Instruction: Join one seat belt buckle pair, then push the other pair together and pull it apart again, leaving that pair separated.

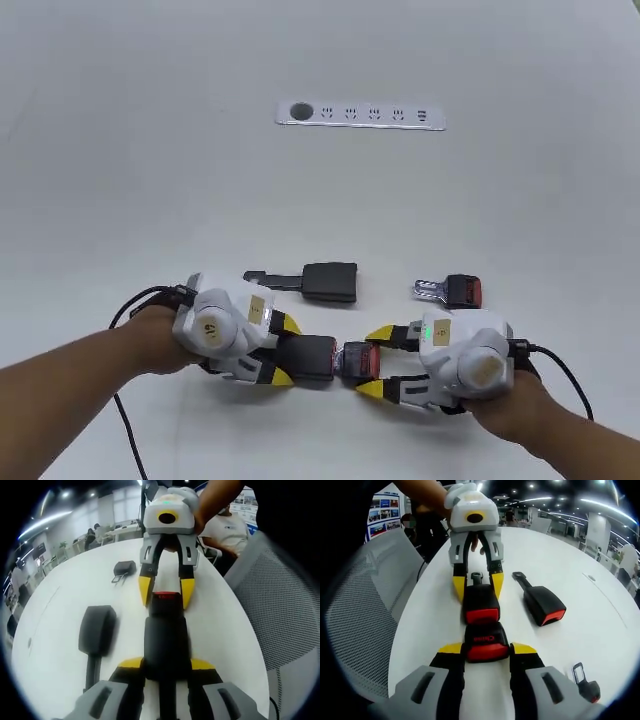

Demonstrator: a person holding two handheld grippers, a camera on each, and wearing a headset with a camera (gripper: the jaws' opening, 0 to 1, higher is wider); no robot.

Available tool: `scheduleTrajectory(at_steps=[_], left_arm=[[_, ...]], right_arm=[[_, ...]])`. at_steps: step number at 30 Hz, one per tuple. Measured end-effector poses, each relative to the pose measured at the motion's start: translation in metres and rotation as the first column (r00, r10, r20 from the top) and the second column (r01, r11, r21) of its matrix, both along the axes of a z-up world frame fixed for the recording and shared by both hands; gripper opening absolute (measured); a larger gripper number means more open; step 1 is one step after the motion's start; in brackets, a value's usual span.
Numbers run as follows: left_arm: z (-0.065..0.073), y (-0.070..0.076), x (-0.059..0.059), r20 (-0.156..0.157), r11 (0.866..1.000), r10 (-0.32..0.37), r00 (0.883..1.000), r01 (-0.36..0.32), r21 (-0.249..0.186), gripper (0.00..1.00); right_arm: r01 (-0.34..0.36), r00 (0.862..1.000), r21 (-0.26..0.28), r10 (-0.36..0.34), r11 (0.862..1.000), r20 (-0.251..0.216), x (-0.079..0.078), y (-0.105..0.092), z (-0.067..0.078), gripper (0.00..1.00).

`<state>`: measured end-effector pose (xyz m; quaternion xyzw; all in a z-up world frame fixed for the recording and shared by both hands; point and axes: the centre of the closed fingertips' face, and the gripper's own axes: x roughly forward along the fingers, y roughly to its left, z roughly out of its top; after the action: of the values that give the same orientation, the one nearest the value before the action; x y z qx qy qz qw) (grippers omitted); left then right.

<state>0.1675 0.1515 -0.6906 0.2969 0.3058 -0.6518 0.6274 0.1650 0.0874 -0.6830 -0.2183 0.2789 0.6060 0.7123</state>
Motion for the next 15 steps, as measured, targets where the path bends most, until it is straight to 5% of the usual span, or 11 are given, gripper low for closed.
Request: scheduleTrajectory(at_steps=[3,7,10,15], left_arm=[[0.001,-0.002,-0.001,0.0,1.0,0.013,1.0,-0.013,0.005,0.34],[-0.001,-0.005,-0.002,0.004,1.0,0.019,1.0,-0.02,0.017,0.38],[-0.001,-0.005,-0.004,-0.016,0.999,0.033,0.999,-0.033,0.008,0.53],[0.007,-0.003,0.001,-0.039,0.993,0.113,0.993,-0.114,-0.022,0.63]], right_arm=[[0.016,1.0,-0.009,-0.016,1.0,-0.006,0.0,0.0,0.0,0.34],[0.058,0.998,0.007,-0.058,0.998,-0.036,0.001,0.003,0.002,0.48],[0.073,0.997,0.025,-0.073,0.997,-0.029,0.003,0.004,0.008,0.59],[0.102,0.994,0.041,-0.1,0.994,-0.036,0.007,-0.001,0.013,0.71]])
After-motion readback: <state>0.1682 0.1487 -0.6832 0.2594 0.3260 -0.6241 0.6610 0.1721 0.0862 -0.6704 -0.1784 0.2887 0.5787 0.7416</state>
